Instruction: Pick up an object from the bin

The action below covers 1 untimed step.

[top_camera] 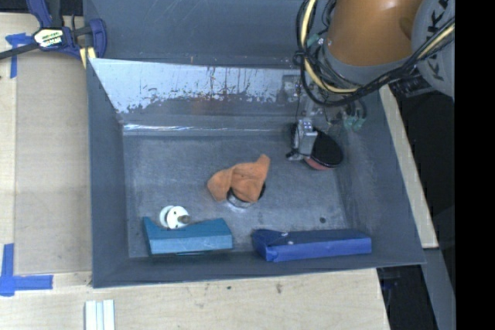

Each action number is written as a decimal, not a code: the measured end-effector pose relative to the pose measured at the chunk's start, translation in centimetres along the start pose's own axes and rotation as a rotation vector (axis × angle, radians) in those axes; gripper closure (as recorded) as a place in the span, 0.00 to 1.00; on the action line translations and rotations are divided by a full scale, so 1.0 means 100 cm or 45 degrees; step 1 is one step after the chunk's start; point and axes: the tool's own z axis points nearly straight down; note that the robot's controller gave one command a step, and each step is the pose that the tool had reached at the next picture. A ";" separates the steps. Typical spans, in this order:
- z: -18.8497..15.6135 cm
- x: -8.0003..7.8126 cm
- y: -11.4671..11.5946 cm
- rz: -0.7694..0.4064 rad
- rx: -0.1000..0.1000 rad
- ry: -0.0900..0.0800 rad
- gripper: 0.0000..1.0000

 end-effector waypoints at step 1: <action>-0.005 -0.001 0.000 0.000 0.000 -0.011 0.00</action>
Offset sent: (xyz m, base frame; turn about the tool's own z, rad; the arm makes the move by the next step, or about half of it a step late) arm 0.0083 0.0468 -0.1047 -0.1567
